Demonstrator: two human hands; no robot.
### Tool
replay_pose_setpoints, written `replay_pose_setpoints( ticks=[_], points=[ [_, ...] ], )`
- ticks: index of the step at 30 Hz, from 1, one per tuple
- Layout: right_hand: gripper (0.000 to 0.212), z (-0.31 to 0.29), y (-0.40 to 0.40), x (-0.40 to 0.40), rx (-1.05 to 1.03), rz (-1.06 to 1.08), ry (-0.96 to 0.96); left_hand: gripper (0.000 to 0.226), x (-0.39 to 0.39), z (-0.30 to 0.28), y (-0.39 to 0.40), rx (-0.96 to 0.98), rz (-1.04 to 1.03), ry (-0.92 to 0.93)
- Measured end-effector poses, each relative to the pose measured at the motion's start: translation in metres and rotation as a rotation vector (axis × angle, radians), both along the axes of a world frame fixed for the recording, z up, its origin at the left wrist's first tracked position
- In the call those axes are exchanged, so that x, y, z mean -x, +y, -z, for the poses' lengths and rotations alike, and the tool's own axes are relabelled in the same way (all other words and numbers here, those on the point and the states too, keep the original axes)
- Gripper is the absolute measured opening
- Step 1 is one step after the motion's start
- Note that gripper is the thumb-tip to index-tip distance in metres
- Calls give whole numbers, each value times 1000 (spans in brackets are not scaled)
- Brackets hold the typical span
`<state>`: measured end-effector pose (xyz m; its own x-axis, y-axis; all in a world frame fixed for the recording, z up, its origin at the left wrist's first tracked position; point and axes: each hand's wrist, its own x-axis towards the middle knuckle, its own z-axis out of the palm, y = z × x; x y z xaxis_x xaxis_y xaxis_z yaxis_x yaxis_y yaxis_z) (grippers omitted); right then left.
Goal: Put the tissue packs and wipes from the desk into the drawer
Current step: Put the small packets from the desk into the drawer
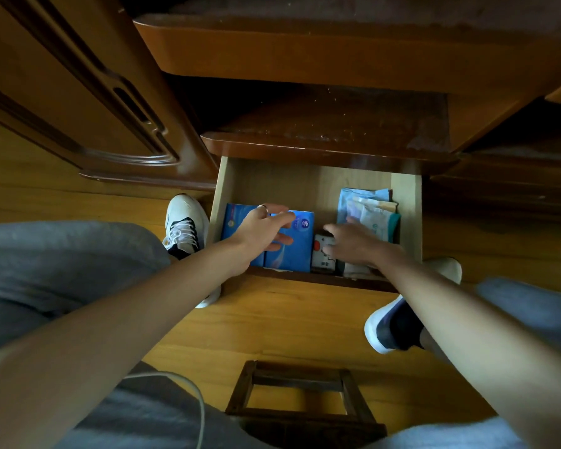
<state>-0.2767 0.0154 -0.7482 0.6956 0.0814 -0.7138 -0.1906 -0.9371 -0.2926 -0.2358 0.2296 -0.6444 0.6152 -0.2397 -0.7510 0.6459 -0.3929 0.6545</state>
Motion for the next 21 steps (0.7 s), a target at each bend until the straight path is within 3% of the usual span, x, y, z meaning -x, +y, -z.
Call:
replay_pose_setpoints(
  ticks=[3,7,9,12,17,21],
  points=[
    [34,0,5,9,83,-120,-2,27,3,0,0,-28,68,-46],
    [33,-5,13,12,137,-213,-21,19,2,0,1,-72,150,-98],
    [43,-13,12,11,138,-155,-37,23,0,-4,-3,-134,255,-189],
    [59,-40,5,11,11,71,-88,27,-3,-26,-12,-170,447,-426],
    [40,-123,-34,5,-169,248,-180,22,-7,-118,-40,-130,753,-822],
    [40,-243,-55,4,-281,316,-471,29,-13,-230,-66,-156,716,-1292]
  ],
)
